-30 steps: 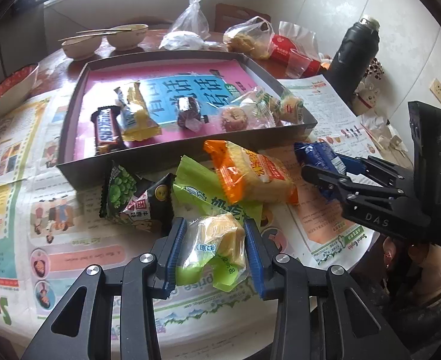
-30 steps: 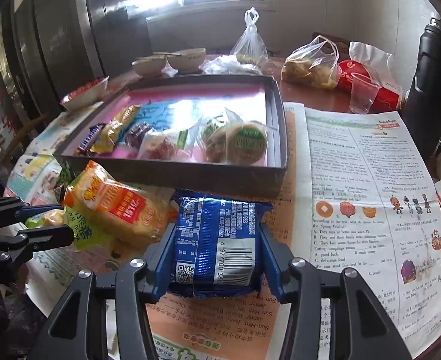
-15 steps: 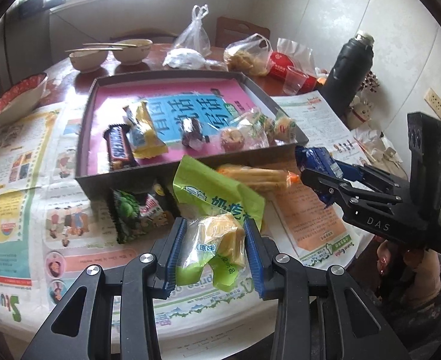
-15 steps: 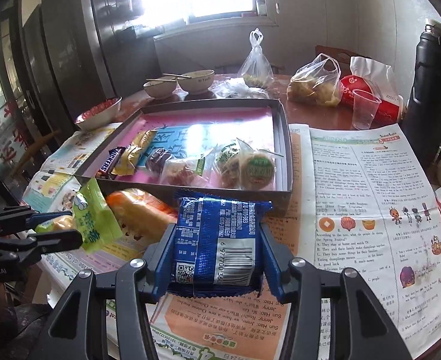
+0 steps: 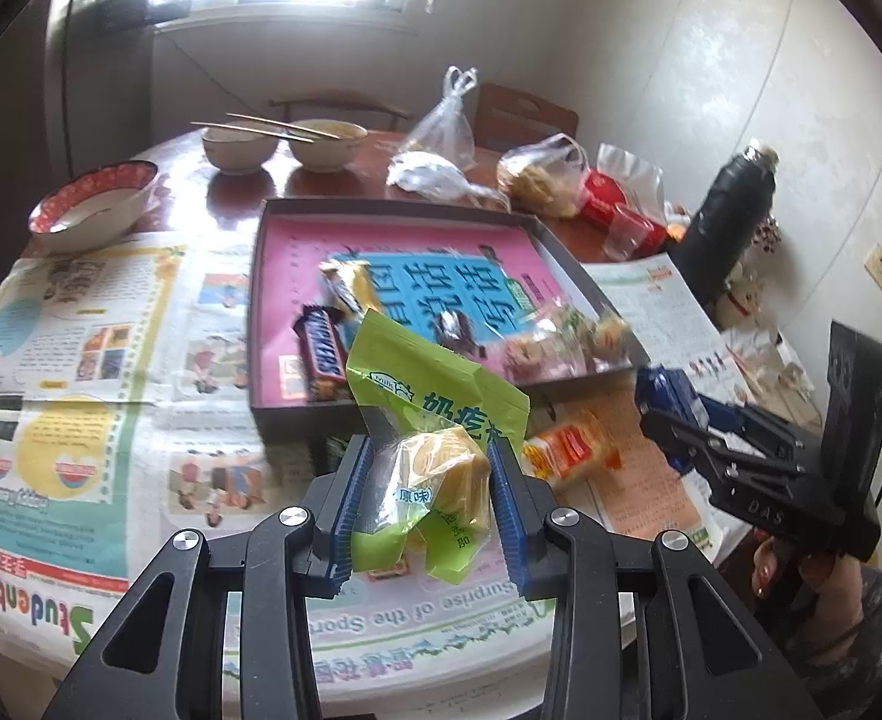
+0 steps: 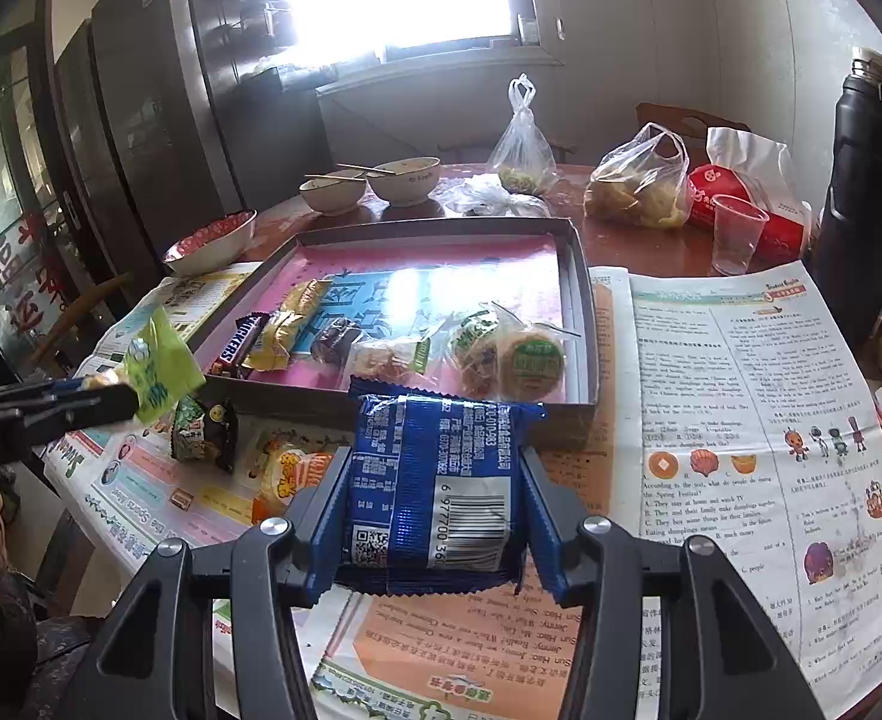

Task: Organize snacks
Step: 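Lift and carry the candy bag over the box while right tool carries biscuit pack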

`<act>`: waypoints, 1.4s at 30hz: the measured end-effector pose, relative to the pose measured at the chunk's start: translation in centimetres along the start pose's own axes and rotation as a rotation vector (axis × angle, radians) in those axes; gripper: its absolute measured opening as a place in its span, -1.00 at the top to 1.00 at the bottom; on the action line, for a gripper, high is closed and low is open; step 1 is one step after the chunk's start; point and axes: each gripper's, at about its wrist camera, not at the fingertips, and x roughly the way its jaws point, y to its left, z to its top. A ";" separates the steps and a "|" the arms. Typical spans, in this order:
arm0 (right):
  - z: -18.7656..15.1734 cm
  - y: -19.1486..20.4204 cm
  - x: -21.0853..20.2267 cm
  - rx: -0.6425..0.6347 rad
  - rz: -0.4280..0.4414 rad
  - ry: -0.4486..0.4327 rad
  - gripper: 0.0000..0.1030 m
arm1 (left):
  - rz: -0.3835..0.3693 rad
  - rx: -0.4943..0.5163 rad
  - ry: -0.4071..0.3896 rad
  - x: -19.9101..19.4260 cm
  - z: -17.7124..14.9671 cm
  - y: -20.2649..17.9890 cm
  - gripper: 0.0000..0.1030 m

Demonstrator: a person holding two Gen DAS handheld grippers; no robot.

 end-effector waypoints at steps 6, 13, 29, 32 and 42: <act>0.7 0.6 0.0 -0.003 0.010 -0.012 -0.01 | 0.014 -0.026 -0.034 -0.5 0.9 0.9 0.23; 2.0 1.2 0.1 -0.009 0.019 -0.037 -0.01 | 0.036 -0.046 -0.071 -0.5 2.2 1.6 0.23; 4.7 1.9 1.5 -0.015 0.035 -0.064 -0.01 | 0.071 -0.115 -0.085 2.3 4.1 3.9 0.23; 5.0 1.9 1.6 -0.014 0.037 -0.069 -0.01 | 0.082 -0.115 -0.087 2.9 4.3 4.0 0.23; 6.1 1.2 2.6 -0.003 0.031 -0.077 -0.01 | 0.075 -0.119 -0.072 5.0 5.2 3.8 0.23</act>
